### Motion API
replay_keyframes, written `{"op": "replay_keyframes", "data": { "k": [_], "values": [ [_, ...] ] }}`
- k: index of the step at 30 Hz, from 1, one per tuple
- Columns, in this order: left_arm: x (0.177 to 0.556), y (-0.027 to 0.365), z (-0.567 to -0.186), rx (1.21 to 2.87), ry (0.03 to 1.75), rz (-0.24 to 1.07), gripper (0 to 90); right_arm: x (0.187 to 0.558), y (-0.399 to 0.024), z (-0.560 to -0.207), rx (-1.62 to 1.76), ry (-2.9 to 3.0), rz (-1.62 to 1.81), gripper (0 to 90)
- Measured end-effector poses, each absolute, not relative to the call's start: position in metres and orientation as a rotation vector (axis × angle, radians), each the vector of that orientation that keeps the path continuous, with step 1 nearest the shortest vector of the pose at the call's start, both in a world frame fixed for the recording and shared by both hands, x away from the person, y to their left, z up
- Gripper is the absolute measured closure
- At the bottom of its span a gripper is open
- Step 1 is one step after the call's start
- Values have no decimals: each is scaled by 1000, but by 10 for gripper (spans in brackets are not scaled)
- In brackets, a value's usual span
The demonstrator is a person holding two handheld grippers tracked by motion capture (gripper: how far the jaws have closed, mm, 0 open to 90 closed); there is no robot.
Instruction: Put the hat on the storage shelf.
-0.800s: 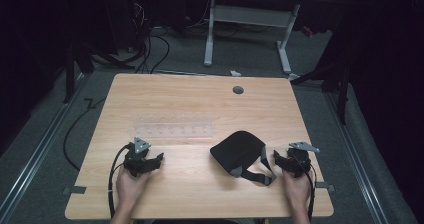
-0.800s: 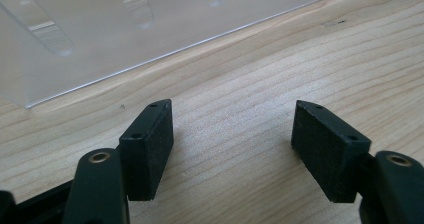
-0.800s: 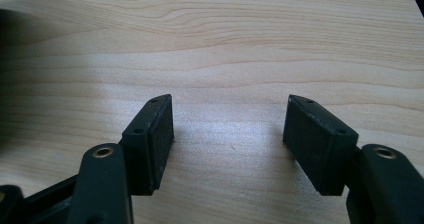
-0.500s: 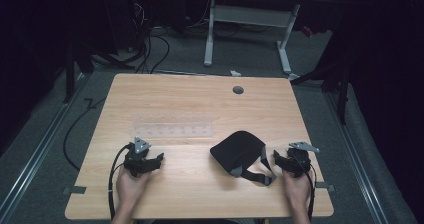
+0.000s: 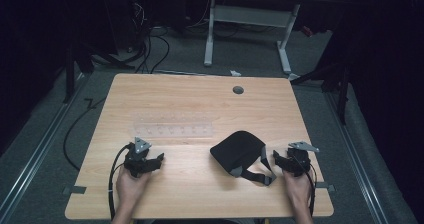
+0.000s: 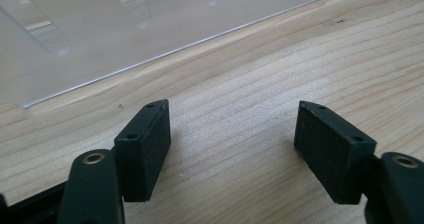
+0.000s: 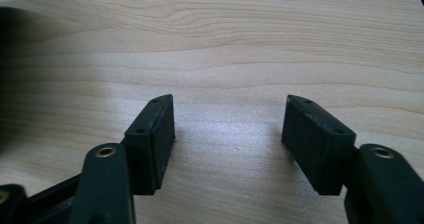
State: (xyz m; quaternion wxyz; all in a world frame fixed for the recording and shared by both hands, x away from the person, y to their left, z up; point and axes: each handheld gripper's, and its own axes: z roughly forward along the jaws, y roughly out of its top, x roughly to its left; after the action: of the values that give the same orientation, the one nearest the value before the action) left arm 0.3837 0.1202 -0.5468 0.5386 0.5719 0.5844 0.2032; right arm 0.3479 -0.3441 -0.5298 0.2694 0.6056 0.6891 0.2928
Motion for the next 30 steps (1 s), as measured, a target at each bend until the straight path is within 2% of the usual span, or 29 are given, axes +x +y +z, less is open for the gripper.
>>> {"op": "replay_keyframes", "data": {
  "k": [30],
  "values": [
    [384, 120, -547, 1362, 1388, 484, 305, 319, -347, -508, 1588, 1816, 1079, 414]
  ]
}}
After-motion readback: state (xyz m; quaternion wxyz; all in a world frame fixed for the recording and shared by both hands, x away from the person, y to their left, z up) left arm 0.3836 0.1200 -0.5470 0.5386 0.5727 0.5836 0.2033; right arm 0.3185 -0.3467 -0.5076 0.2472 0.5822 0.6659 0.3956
